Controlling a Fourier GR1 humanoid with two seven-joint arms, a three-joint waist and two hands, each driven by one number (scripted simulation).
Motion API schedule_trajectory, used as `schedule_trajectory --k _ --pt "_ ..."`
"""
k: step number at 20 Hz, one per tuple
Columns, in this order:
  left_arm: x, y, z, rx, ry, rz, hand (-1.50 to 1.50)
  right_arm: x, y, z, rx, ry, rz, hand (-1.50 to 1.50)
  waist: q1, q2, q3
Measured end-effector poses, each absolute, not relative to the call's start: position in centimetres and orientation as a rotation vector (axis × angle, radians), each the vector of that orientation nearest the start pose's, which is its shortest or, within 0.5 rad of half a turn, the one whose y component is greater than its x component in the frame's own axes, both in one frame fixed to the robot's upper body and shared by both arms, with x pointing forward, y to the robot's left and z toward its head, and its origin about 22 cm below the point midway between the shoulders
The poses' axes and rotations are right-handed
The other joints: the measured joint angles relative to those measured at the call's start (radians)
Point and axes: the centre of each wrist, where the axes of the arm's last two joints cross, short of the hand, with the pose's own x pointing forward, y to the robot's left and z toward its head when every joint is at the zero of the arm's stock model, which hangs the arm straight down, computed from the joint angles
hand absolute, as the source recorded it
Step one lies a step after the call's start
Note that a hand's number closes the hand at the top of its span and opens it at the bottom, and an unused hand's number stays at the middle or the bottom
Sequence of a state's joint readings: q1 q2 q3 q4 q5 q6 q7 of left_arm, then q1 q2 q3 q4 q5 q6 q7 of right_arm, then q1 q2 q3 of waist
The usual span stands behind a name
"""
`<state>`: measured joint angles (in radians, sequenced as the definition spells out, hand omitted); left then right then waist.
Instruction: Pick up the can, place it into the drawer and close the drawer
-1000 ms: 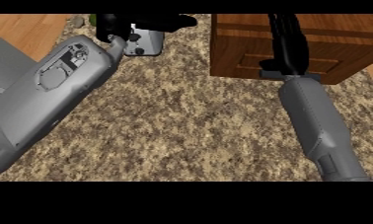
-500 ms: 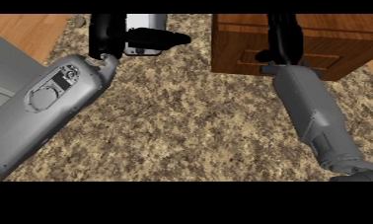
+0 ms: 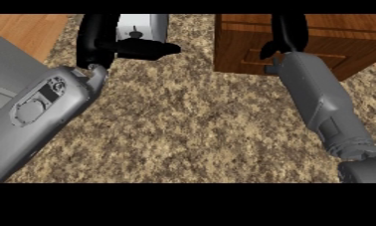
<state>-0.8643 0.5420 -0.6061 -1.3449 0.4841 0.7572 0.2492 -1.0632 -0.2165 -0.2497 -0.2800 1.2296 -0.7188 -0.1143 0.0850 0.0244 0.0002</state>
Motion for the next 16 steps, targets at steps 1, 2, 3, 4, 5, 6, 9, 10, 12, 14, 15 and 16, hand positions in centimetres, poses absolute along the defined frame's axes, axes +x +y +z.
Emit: schedule_trajectory --k 1,2,3,4,5,6,9,10,12,14,15,16 --pt "35.9 15.5 16.9 0.234 -1.732 -0.096 -1.5 45.1 -21.7 6.6 -1.355 -1.647 0.85 -1.5 -0.001 0.001 0.001" --pt "35.8 15.7 16.6 0.235 -1.733 -0.097 -1.5 45.2 -21.6 6.8 -1.339 -1.655 0.842 -1.5 -0.004 0.003 0.001" --pt "35.6 15.8 16.3 0.234 -1.735 -0.097 -1.5 45.2 -21.6 6.8 -1.327 -1.67 0.833 -1.5 -0.004 0.002 0.002" --pt "35.5 15.9 16.4 0.234 -1.735 -0.094 -1.5 45.3 -21.6 7.0 -1.303 -1.686 0.823 -1.5 -0.006 0.003 0.003" --pt "35.4 16.0 16.0 0.236 -1.731 -0.088 -1.5 45.3 -21.5 7.1 -1.275 -1.71 0.81 -1.5 -0.009 0.003 0.003" --pt "35.3 16.1 15.9 0.234 -1.73 -0.087 -1.5 45.4 -21.4 7.1 -1.252 -1.727 0.797 -1.5 -0.012 0.004 0.003" --pt "35.0 16.2 15.7 0.229 -1.725 -0.088 -1.5 45.5 -21.2 7.5 -1.17 -1.779 0.726 -1.5 -0.018 0.004 0.005" --pt "34.9 16.4 15.7 0.224 -1.724 -0.085 -1.5 45.6 -20.8 7.6 -1.141 -1.797 0.7 -1.5 -0.017 0.004 0.005" --pt "34.9 16.8 15.5 0.231 -1.722 -0.079 -1.5 45.7 -20.4 7.8 -1.067 -1.827 0.646 -1.5 -0.021 0.005 0.006" --pt "34.8 17.0 15.2 0.237 -1.719 -0.073 -1.5 45.9 -20.0 8.3 -1.003 -1.854 0.594 -1.5 -0.022 0.006 0.007" --pt "34.8 17.2 15.2 0.238 -1.717 -0.073 -1.5 46.0 -19.6 8.5 -0.962 -1.867 0.564 -1.5 -0.025 0.006 0.007" --pt "34.7 17.3 14.9 0.24 -1.717 -0.069 -1.5 46.0 -19.3 8.6 -0.919 -1.88 0.524 -1.5 -0.027 0.005 0.007"
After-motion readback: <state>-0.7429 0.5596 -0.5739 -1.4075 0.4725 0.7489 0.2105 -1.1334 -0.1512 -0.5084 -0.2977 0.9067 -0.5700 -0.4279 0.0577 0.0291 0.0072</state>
